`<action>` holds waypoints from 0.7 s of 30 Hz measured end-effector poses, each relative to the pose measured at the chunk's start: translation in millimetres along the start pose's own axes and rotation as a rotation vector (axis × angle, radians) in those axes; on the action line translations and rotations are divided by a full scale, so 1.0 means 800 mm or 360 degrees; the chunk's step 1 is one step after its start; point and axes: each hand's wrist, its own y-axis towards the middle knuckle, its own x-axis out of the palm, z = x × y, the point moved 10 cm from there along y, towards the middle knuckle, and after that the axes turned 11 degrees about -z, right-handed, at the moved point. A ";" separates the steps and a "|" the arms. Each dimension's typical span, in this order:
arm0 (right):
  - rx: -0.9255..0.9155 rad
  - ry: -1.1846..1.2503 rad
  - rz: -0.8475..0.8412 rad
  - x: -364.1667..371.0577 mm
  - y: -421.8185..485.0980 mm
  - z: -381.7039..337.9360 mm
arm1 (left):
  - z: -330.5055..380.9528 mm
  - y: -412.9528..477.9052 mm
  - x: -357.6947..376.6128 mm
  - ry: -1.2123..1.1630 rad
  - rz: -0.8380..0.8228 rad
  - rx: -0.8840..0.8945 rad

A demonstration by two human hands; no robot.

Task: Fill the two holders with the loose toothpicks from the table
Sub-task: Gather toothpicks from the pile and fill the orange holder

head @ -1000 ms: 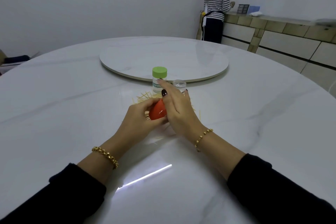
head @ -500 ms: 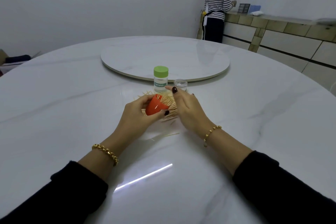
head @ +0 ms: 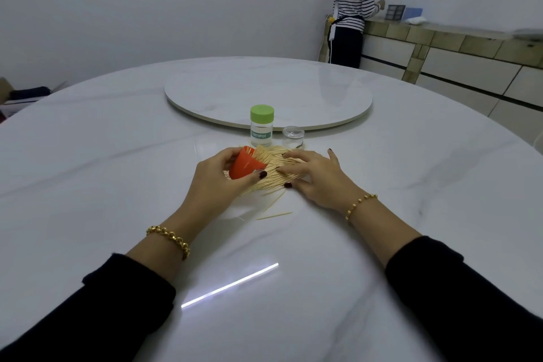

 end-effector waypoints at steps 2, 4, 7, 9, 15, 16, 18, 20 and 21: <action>-0.0025 -0.0011 0.0090 -0.006 -0.001 -0.003 | -0.001 0.000 0.000 -0.0009 -0.0002 0.0001; -0.0035 -0.0002 0.0160 -0.011 -0.001 -0.004 | -0.001 -0.001 0.001 -0.0009 -0.0008 0.0002; -0.0052 -0.0014 0.0232 -0.014 -0.001 -0.002 | -0.002 0.000 0.002 -0.0013 -0.0008 -0.0002; -0.0076 -0.0030 0.0296 -0.018 -0.001 -0.003 | -0.003 0.000 0.002 -0.0018 -0.0004 -0.0008; -0.0123 0.0137 0.0462 -0.025 0.002 0.002 | -0.004 0.000 0.003 -0.0029 -0.0005 -0.0018; -0.0108 0.0227 0.0496 -0.027 0.002 0.006 | -0.004 0.000 0.002 -0.0032 -0.0004 -0.0017; -0.0022 0.0431 0.0569 -0.036 -0.003 0.018 | -0.004 0.000 0.002 -0.0042 -0.0004 -0.0020; 0.0077 0.0651 0.0588 -0.036 -0.006 0.032 | -0.004 0.000 0.003 -0.0056 -0.0012 -0.0023; 0.0114 0.0792 0.0570 -0.034 -0.005 0.037 | -0.004 0.000 0.004 -0.0057 -0.0017 -0.0021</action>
